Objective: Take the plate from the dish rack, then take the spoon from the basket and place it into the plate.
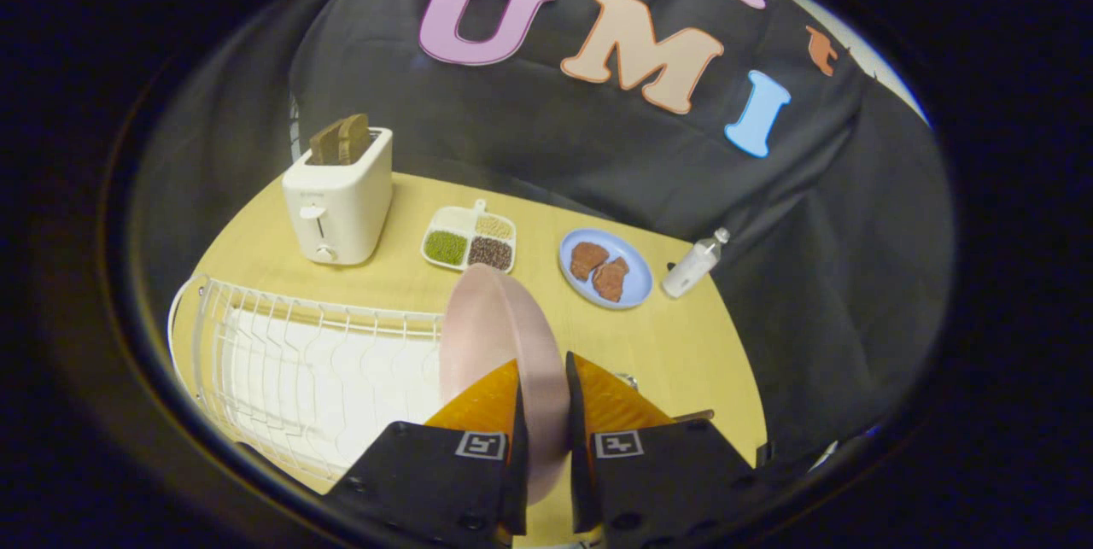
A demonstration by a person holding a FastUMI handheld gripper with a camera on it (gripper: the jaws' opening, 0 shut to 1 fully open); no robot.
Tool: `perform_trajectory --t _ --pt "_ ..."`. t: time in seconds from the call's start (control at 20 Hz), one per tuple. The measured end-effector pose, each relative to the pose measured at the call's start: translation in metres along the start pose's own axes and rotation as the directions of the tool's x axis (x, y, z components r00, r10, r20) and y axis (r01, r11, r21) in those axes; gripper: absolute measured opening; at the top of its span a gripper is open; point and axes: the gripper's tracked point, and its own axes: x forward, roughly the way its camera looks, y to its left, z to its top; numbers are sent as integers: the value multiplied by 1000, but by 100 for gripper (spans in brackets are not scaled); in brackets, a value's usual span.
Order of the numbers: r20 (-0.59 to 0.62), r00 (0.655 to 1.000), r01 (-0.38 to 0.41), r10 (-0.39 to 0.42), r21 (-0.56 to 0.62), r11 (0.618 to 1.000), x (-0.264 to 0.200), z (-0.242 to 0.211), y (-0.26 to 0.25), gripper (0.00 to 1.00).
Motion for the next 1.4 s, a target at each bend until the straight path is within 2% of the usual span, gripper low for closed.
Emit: perform_trajectory --t 0.2,0.45,0.7,0.85,1.1,1.4 --pt "69 998 -17 15 33 999 -12 19 -1 24" --pt "137 984 -128 110 132 983 -36 35 -14 23" --pt "192 968 -201 159 222 954 -66 35 -56 24" --pt "209 956 -260 208 268 928 -87 20 -78 23" --pt "214 956 -253 202 245 936 -114 -33 -126 23" --pt "210 948 -294 239 291 910 -121 -104 -155 23"
